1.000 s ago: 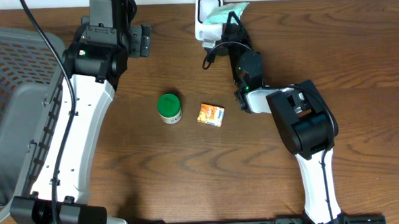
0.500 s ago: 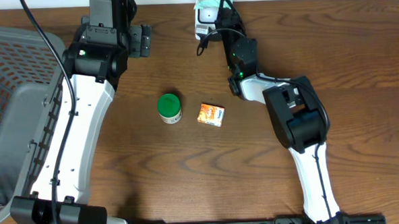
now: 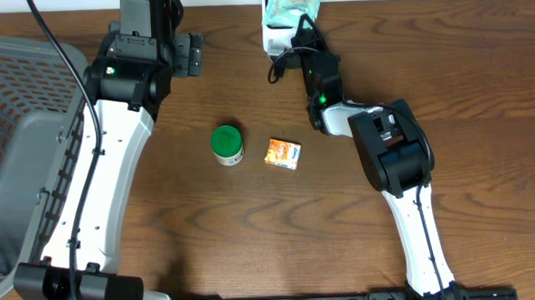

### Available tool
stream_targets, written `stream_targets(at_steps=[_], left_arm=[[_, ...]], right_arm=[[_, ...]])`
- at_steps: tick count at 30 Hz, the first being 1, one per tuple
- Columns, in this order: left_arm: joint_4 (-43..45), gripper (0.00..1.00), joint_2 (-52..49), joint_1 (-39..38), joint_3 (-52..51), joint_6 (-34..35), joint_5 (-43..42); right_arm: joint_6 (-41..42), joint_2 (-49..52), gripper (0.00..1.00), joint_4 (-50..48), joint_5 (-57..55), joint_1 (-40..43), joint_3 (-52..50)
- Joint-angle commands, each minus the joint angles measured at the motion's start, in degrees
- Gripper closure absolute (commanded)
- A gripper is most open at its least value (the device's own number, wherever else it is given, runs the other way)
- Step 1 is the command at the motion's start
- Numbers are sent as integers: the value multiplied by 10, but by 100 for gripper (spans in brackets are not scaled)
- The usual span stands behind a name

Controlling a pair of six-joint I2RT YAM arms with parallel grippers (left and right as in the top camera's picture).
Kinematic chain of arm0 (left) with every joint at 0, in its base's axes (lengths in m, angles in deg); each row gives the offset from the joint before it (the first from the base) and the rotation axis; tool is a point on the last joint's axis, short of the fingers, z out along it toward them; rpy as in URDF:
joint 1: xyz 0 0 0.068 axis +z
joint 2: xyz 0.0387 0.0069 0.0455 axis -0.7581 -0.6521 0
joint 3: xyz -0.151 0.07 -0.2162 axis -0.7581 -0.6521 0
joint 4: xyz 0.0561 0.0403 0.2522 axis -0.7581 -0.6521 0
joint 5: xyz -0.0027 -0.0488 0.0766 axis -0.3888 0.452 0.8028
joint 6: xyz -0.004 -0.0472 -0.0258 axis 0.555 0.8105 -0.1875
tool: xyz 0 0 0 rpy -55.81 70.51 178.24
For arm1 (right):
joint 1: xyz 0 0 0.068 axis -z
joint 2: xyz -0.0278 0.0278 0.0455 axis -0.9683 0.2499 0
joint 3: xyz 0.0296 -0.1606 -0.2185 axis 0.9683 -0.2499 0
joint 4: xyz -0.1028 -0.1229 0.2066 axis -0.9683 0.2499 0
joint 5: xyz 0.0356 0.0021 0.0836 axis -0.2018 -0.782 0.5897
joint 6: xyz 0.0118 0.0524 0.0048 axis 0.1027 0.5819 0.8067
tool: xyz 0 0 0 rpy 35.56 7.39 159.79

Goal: Scan the item barcode
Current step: 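Hold the wipe pouch barcode against the scanner window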

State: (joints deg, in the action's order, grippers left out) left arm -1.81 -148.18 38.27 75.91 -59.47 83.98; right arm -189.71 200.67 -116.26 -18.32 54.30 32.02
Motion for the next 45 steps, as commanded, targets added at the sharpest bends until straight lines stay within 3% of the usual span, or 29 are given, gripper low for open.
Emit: stream_targets(at_steps=[1,14,28,35,45], left_arm=[[0,2,8,1,0,-4,3],[0,2,8,1,0,-4,3],[0,2,8,1,0,-4,3],[0,2,8,1,0,-4,3],[0,2,8,1,0,-4,3]], right_arm=[[9,6,99,19,-20,3,2],[9,-3,99,86,-61,-18,-1],[24,-113,98,217,-128,-31,-2],[35,-117,98,253,-134,-33,-2],[41,-134,98,237,-136,-40,-2]])
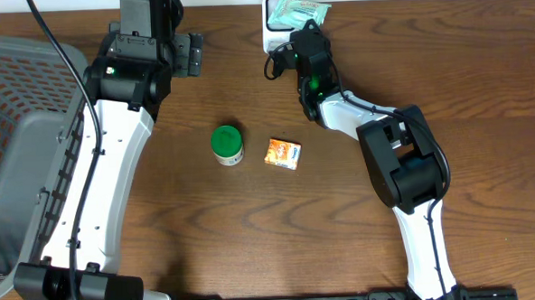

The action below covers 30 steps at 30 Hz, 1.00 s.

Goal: Scan the item barcode
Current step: 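Hold the wipe pouch barcode against the scanner window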

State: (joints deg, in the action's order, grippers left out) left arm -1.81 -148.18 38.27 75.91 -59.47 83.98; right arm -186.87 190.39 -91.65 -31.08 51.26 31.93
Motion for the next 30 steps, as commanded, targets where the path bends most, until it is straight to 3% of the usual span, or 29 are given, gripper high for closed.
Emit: stream_targets(at_steps=[1,6,10,13,25,30], left_arm=[[0,2,8,1,0,-4,3],[0,2,8,1,0,-4,3],[0,2,8,1,0,-4,3],[0,2,8,1,0,-4,3],[0,2,8,1,0,-4,3],[0,2,8,1,0,-4,3]], right_arm=[[14,-36,98,-11,-8,-10,-1],[115,-72,99,11,-17,-10,-1],[138,-97,99,110,-30,-10,-1],[161,-101,98,126,-32,-8,-1],[160,-82,98,161,-12,-6,-1],[94,-37,98,107,9,-5,-1]])
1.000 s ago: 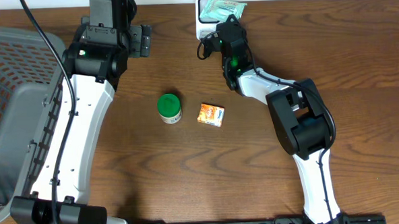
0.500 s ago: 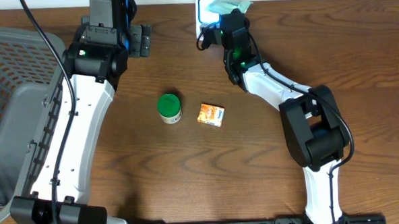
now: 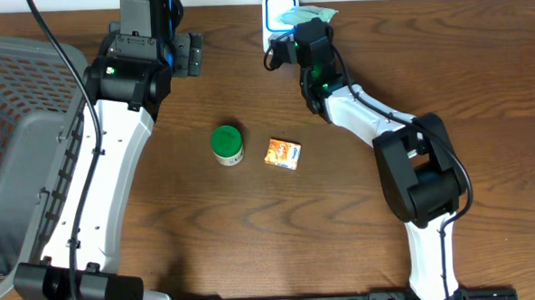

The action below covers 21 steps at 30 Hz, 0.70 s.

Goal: Scan the item barcode
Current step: 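Hold the wipe pouch barcode against the scanner window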

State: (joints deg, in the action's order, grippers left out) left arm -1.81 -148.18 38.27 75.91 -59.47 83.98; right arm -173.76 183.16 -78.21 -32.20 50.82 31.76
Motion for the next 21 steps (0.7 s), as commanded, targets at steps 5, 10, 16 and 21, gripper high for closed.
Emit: stream_targets(at_steps=[5,10,16,21], left_arm=[[0,2,8,1,0,-4,3],[0,2,8,1,0,-4,3],[0,2,8,1,0,-4,3],[0,2,8,1,0,-4,3]], right_arm=[[-72,87,98,-98,41,-2,1],[-72,95,98,-62,41,-2,-2],[-71,95,98,-34,35,-2,-8],[-72,94,98,-34,35,-2,-15]])
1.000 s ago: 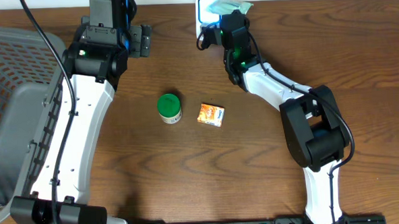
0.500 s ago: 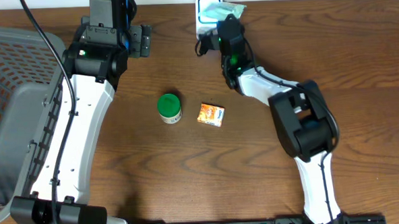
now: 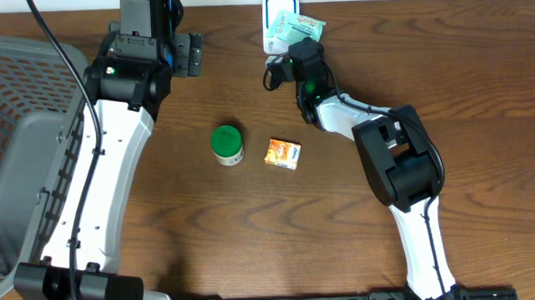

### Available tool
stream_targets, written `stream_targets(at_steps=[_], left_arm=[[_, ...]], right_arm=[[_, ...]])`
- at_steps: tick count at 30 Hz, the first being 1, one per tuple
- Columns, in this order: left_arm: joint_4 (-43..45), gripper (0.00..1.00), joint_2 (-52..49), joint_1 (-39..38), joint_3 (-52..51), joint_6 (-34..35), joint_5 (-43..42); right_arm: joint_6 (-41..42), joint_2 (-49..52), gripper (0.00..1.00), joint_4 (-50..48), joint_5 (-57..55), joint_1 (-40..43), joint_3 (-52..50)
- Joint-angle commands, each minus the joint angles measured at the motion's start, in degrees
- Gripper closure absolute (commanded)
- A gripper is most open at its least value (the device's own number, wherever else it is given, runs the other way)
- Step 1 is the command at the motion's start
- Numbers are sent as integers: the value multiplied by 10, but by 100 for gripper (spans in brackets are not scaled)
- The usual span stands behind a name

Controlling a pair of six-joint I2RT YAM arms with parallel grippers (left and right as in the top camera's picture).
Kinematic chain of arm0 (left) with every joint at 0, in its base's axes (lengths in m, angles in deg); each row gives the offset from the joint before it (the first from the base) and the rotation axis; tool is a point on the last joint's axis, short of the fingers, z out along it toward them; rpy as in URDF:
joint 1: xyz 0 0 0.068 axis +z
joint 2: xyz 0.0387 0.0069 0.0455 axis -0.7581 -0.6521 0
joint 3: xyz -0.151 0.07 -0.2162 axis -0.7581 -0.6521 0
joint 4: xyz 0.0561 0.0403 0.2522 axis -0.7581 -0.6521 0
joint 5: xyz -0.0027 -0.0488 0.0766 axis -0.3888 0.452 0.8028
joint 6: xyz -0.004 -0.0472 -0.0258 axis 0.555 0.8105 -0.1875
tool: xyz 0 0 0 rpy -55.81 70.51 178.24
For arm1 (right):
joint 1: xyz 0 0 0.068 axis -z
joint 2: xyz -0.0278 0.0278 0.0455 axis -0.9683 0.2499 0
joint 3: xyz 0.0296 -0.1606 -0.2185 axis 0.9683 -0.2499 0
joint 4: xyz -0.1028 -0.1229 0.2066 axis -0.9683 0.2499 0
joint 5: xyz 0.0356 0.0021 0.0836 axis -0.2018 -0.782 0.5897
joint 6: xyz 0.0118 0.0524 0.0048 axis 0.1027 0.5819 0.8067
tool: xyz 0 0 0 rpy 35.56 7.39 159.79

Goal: Scan the item barcode
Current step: 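Hold the wipe pouch barcode against the scanner window, then carry the wipe pouch to the right edge and drop it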

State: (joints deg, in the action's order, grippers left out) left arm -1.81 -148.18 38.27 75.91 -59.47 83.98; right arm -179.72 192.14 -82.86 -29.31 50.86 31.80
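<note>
A pale green packet [image 3: 302, 25] lies tilted against the right side of the white, blue-rimmed scanner [image 3: 277, 14] at the table's far edge. My right gripper [image 3: 297, 42] sits just in front of the packet, with its fingers hidden under the wrist; the packet sticks out from its tip, apparently held. My left gripper [image 3: 191, 55] hovers at the far left of the middle, away from everything, and its jaws are too dark to read.
A green-lidded jar [image 3: 227, 144] and a small orange box [image 3: 283, 153] stand mid-table. A grey mesh basket [image 3: 19, 152] fills the left side. A black cable [image 3: 271, 70] loops beside the right wrist.
The packet and my right gripper have shifted back toward me and slightly left; the packet now overlaps the scanner's right edge and shows its printed face. The left arm has not moved.
The packet first lay right over the scanner, at my right gripper's tip. It then sat a little to the right, then off the scanner's right side with the scanner face bare. It now rests lower, against the scanner's right edge.
</note>
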Motion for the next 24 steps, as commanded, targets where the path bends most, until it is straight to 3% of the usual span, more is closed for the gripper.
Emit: stream_targets(at_steps=[1,7,13,18,21,24], left_arm=[[0,2,8,1,0,-3,3],[0,2,8,1,0,-4,3],[0,2,8,1,0,-4,3],[0,2,8,1,0,-4,3],[0,2,8,1,0,-4,3],[0,2,8,1,0,-4,3]], right_arm=[[-12,2,98,12,6,-3,-15],[10,-57,99,31,-38,-10,-16],[129,-200,99,205,-107,-12,-16],[302,-336,99,362,-137,9,-16],[502,-390,99,452,-165,49,-16],[680,-422,99,591,-62,111,-16]])
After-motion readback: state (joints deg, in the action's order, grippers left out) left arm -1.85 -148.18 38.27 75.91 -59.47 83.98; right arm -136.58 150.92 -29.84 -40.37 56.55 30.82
